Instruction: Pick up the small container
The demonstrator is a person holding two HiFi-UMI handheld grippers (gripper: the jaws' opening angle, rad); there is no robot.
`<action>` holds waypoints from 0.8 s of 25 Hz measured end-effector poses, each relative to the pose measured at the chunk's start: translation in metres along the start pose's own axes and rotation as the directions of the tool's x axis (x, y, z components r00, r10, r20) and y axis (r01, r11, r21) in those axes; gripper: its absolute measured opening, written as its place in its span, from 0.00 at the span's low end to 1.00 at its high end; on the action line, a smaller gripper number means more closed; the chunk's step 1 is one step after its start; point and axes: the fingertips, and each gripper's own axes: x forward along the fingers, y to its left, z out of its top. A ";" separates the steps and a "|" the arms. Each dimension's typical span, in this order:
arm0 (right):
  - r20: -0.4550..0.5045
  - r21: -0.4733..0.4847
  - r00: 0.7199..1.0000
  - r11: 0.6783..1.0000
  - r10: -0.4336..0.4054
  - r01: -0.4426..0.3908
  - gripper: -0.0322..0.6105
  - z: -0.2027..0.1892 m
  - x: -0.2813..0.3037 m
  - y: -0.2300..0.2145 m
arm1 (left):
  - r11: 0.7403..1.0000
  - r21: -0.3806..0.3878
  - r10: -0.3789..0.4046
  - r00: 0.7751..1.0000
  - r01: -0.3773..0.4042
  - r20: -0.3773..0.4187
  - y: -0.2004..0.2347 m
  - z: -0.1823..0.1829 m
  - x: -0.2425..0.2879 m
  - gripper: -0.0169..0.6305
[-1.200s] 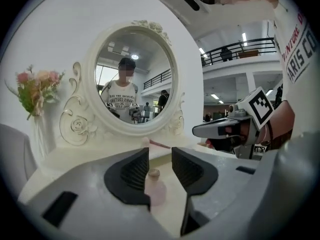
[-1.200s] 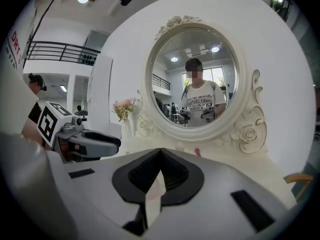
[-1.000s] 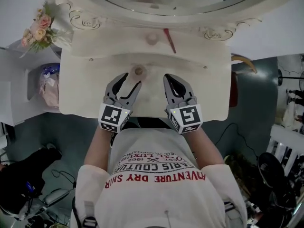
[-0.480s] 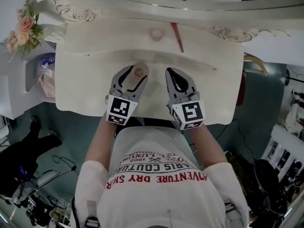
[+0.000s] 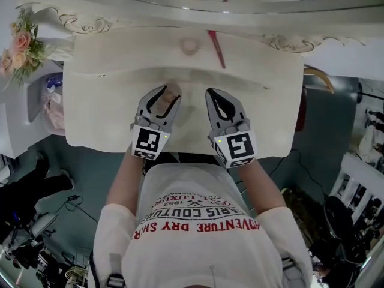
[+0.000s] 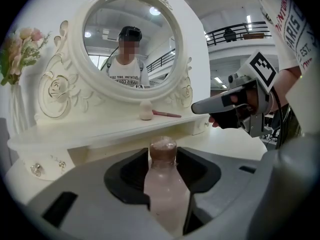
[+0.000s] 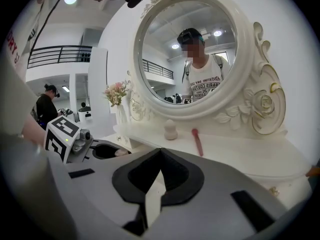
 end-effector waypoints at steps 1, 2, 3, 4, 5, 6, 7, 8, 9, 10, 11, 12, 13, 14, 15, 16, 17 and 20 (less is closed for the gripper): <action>-0.001 0.000 1.000 1.000 -0.003 0.003 0.05 0.000 -0.001 -0.001 | 1.000 0.003 -0.001 1.000 0.001 0.005 -0.001 0.001 0.000 0.30; -0.004 0.001 1.000 1.000 -0.007 0.007 0.05 -0.002 -0.002 -0.002 | 1.000 0.005 -0.004 1.000 0.004 0.008 -0.001 0.001 0.000 0.29; -0.009 0.002 1.000 1.000 -0.010 0.010 0.05 -0.003 -0.004 -0.003 | 1.000 0.006 -0.007 1.000 0.007 0.011 -0.001 0.002 0.000 0.28; -0.015 0.003 1.000 1.000 -0.012 0.012 0.05 -0.005 -0.005 -0.003 | 1.000 0.009 -0.010 1.000 0.010 0.011 -0.001 0.002 0.000 0.27; -0.021 0.002 1.000 1.000 -0.013 0.013 0.05 -0.007 -0.006 -0.004 | 1.000 0.011 -0.011 1.000 0.011 0.011 -0.001 0.002 -0.001 0.26; -0.025 0.000 1.000 1.000 -0.015 0.015 0.05 -0.008 -0.007 -0.004 | 1.000 0.012 -0.011 1.000 0.011 0.010 -0.001 0.003 0.000 0.26; -0.028 -0.001 0.999 1.000 -0.016 0.016 0.05 -0.009 -0.009 -0.005 | 1.000 0.013 -0.011 1.000 0.010 0.009 -0.001 0.003 0.000 0.26; -0.029 -0.002 0.999 1.000 -0.017 0.017 0.05 -0.010 -0.010 -0.005 | 1.000 0.013 -0.009 1.000 0.009 0.008 -0.001 0.003 0.000 0.25; -0.028 -0.001 0.999 1.000 -0.018 0.018 0.05 -0.010 -0.011 -0.005 | 1.000 0.012 -0.007 1.000 0.007 0.005 -0.001 0.003 0.000 0.25; -0.026 0.000 0.999 1.000 -0.020 0.020 0.05 -0.010 -0.012 -0.004 | 1.000 0.011 -0.006 1.000 0.006 0.001 -0.001 0.003 -0.001 0.25; -0.024 0.001 0.999 1.000 -0.021 0.021 0.05 -0.009 -0.013 -0.004 | 1.000 0.011 -0.005 1.000 0.005 -0.003 -0.002 0.003 -0.001 0.25; -0.022 0.002 1.000 1.000 -0.022 0.022 0.05 -0.008 -0.013 -0.003 | 1.000 0.010 -0.004 1.000 0.004 -0.007 -0.002 0.003 -0.001 0.25; -0.019 0.002 1.000 1.000 -0.022 0.023 0.05 -0.007 -0.014 -0.002 | 1.000 0.007 -0.004 1.000 0.004 -0.009 -0.002 0.003 -0.003 0.25; -0.016 0.002 1.000 1.000 -0.022 0.022 0.05 -0.005 -0.014 -0.001 | 1.000 0.002 -0.006 1.000 0.006 -0.007 -0.003 0.005 -0.004 0.25; -0.011 0.001 1.000 1.000 -0.022 0.022 0.05 -0.003 -0.015 0.000 | 1.000 -0.003 -0.008 1.000 0.008 -0.003 -0.003 0.008 -0.007 0.25; -0.005 -0.001 1.000 1.000 -0.021 0.021 0.05 0.000 -0.016 0.002 | 1.000 -0.004 -0.011 1.000 0.011 0.004 -0.004 0.012 -0.010 0.25; 0.001 -0.003 1.000 1.000 -0.021 0.021 0.05 0.002 -0.017 0.003 | 1.000 -0.001 -0.012 1.000 0.012 0.010 -0.005 0.018 -0.012 0.25; 0.019 -0.007 1.000 1.000 -0.020 0.020 0.05 0.011 -0.019 0.005 | 1.000 0.009 -0.007 1.000 0.006 0.028 -0.008 0.036 -0.022 0.25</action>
